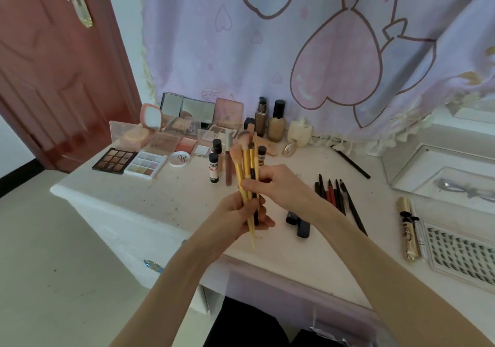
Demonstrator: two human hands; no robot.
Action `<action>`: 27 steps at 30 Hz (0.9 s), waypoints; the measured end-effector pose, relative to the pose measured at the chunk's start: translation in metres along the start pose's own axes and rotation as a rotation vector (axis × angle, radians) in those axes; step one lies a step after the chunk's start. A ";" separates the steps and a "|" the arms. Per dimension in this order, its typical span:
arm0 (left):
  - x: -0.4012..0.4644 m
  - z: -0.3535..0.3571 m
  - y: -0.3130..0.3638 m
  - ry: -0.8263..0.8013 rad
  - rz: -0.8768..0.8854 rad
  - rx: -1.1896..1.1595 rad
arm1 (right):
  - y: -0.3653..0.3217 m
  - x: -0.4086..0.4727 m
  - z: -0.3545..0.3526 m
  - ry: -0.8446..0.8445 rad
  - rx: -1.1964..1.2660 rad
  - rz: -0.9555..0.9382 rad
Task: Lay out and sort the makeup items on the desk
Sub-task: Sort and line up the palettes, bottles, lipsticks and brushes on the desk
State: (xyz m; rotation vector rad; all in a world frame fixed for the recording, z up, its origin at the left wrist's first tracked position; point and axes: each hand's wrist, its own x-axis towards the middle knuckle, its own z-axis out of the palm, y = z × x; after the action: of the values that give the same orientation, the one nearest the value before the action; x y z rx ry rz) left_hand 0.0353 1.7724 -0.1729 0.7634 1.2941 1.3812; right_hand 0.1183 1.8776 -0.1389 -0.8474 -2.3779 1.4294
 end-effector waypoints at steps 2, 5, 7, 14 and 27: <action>-0.002 -0.006 0.000 0.026 0.031 -0.045 | -0.007 0.008 0.008 -0.059 -0.035 -0.017; -0.005 -0.016 -0.003 0.097 0.017 -0.052 | -0.016 0.022 0.023 -0.162 -0.131 -0.013; -0.008 -0.027 -0.006 0.165 -0.041 -0.013 | -0.022 0.032 0.036 -0.246 -0.196 0.001; -0.023 -0.070 -0.005 0.241 -0.259 0.211 | -0.030 0.063 0.066 -0.437 -0.497 0.022; -0.016 -0.086 -0.042 0.658 0.189 1.192 | 0.001 0.081 0.077 -0.351 -0.610 -0.049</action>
State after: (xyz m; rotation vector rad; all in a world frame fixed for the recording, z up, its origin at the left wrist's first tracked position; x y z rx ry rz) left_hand -0.0298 1.7266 -0.2285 1.2650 2.6960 0.9060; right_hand 0.0164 1.8699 -0.1845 -0.6872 -3.1530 0.8853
